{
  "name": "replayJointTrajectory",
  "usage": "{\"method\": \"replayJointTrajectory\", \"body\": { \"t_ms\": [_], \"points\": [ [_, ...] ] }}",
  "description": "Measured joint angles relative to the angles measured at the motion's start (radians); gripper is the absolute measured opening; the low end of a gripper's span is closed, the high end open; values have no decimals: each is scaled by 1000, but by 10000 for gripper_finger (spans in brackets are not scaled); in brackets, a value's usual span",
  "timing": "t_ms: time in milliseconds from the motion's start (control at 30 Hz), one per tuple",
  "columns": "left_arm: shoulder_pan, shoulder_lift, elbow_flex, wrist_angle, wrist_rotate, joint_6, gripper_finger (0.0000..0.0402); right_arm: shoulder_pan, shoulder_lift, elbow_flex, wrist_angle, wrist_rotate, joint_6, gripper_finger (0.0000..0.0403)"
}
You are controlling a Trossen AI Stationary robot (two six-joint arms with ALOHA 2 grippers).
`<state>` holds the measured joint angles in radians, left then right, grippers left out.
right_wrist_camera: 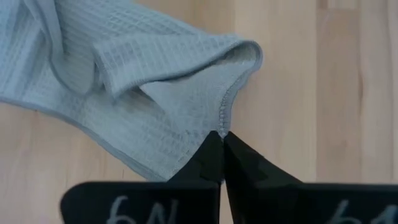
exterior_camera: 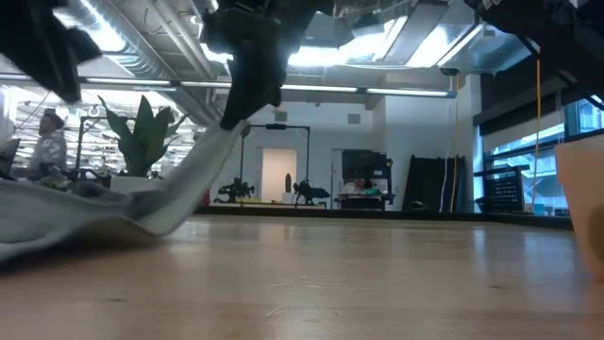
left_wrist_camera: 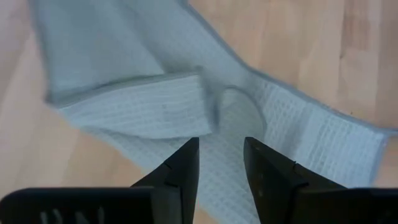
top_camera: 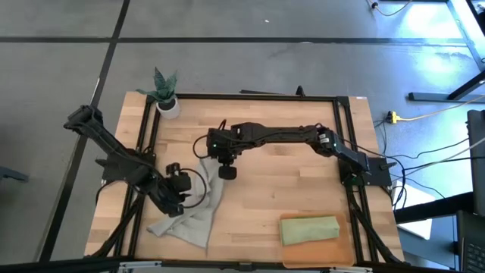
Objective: Roll microfiber towels into tight, uniform cylinder then place into a basket
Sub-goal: Fold the gray microfiber cloth
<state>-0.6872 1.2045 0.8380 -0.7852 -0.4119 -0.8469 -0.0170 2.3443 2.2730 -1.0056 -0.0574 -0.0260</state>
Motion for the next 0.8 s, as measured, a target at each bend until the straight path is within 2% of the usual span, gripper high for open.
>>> {"method": "replayJointTrajectory", "body": {
  "t_ms": [167, 333, 500, 667, 800],
  "points": [
    [22, 0, -151, 254, -68, 93, 116, -8, -1, 0, -11, 0, 23, 7],
    [74, 0, -247, 438, -74, 108, 115, -8, -1, -1, -8, 0, 22, 7],
    [106, 13, -286, 513, -69, 178, 115, -12, -1, -1, -6, 0, 24, 7],
    [111, 88, -287, 565, -30, 216, 115, -20, -1, -1, -6, 0, 36, 7],
    [112, 147, -287, 561, -72, 229, 115, -22, -1, -1, -4, 0, 45, 7]
  ]
}}
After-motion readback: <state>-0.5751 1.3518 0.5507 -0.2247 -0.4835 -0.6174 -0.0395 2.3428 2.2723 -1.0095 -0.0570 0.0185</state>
